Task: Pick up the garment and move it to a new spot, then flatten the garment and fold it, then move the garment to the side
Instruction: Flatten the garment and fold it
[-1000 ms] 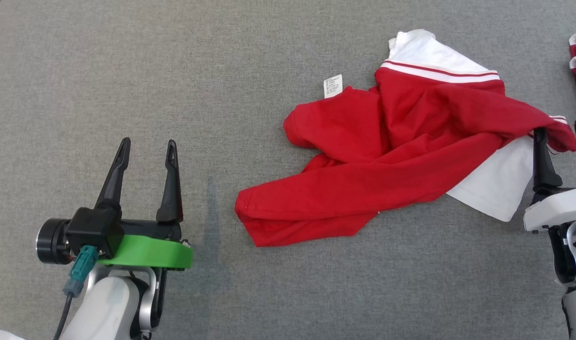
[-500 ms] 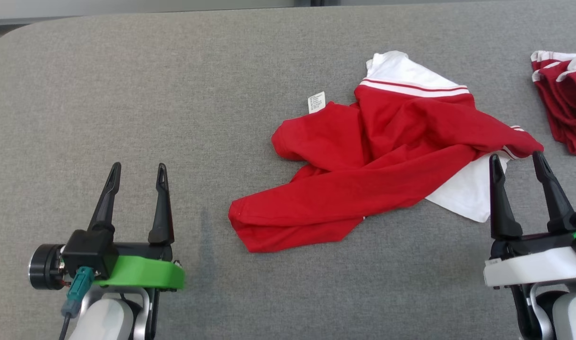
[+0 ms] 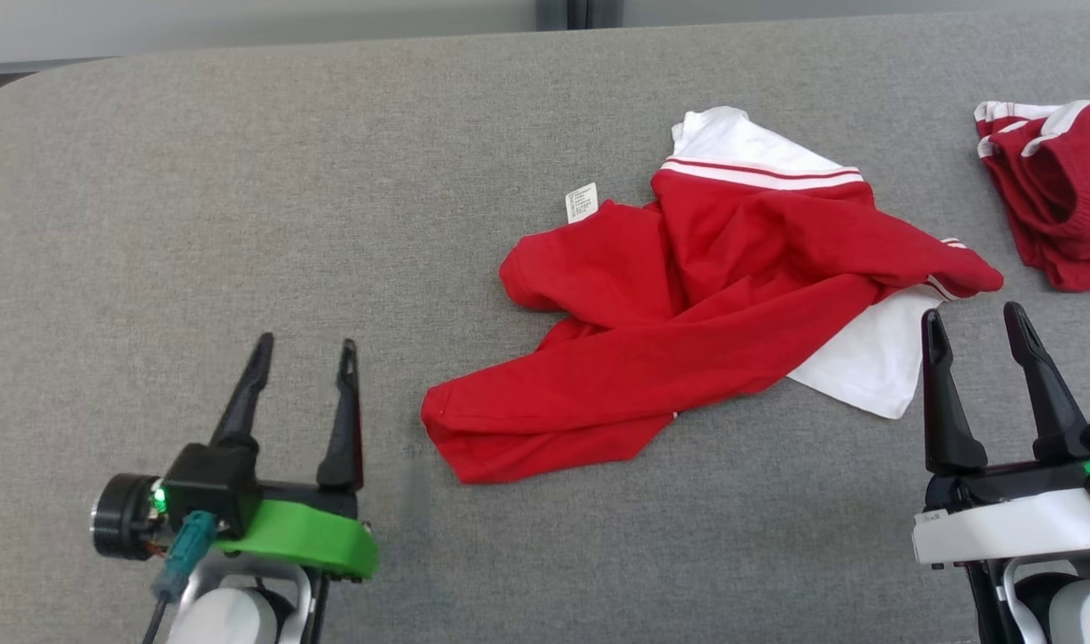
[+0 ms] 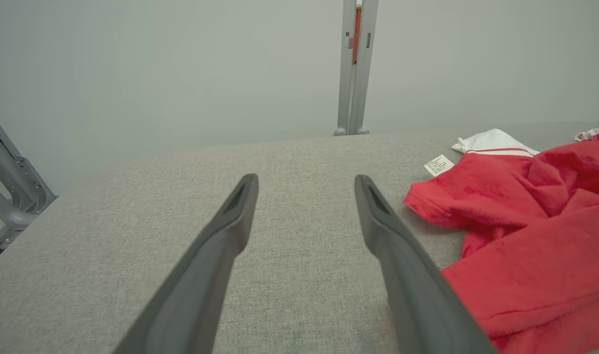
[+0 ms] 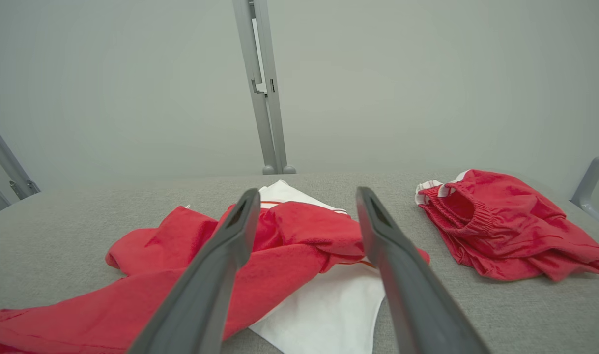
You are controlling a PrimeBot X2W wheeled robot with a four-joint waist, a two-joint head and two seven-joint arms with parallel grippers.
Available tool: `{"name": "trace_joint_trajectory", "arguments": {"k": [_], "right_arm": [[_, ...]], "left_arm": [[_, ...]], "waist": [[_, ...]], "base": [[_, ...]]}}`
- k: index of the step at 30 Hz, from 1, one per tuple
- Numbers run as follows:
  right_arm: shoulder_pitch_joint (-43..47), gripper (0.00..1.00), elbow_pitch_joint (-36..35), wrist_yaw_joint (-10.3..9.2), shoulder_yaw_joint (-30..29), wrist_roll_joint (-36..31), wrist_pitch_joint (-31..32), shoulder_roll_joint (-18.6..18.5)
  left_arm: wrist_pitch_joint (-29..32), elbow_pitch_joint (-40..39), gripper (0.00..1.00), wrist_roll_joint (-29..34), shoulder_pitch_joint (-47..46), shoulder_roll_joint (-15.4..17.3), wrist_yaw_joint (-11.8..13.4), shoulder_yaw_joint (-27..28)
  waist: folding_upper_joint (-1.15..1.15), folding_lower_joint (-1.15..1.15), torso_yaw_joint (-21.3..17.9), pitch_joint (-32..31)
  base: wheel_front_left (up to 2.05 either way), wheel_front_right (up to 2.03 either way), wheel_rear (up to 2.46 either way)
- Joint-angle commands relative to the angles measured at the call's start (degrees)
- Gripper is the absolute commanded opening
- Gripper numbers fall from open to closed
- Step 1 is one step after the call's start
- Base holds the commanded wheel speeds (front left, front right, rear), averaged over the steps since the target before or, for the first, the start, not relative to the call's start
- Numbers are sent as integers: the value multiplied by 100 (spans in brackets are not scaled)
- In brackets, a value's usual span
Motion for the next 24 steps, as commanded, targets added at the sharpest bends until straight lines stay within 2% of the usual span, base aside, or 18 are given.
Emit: {"name": "trace_joint_trajectory", "arguments": {"k": [1, 7, 14, 15, 17, 24], "right_arm": [[-40, 100, -40, -2, 9, 4, 22, 3], [-119, 100, -15, -2, 97, 45, 87, 12], [-86, 100, 179, -2, 48, 86, 89, 34], [-86, 100, 222, -2, 23, 93, 82, 35], [-81, 100, 320, -2, -30, 106, 84, 36], [-211, 100, 1360, -1, -131, 236, 89, -182]], "left_arm": [[209, -46, 100, -44, -53, -18, -105, -123], [1458, 99, 100, -485, -186, -142, -450, -610], [1973, 438, 100, -824, -320, -191, -606, -676], [1961, 460, 60, -829, -379, -193, -636, -653], [1977, 528, 0, -904, -417, -201, -704, -655], [1827, 626, 0, -874, -544, -151, -772, -628]], "waist": [[0, 0, 10, 41], [0, 0, -32, 223], [0, 0, -148, 384], [0, 0, -164, 408], [0, 0, -185, 441], [0, 0, -170, 558]], "base": [[0, 0, 0], [0, 0, 0], [0, 0, 0], [0, 0, 0], [0, 0, 0], [0, 0, 0]]}}
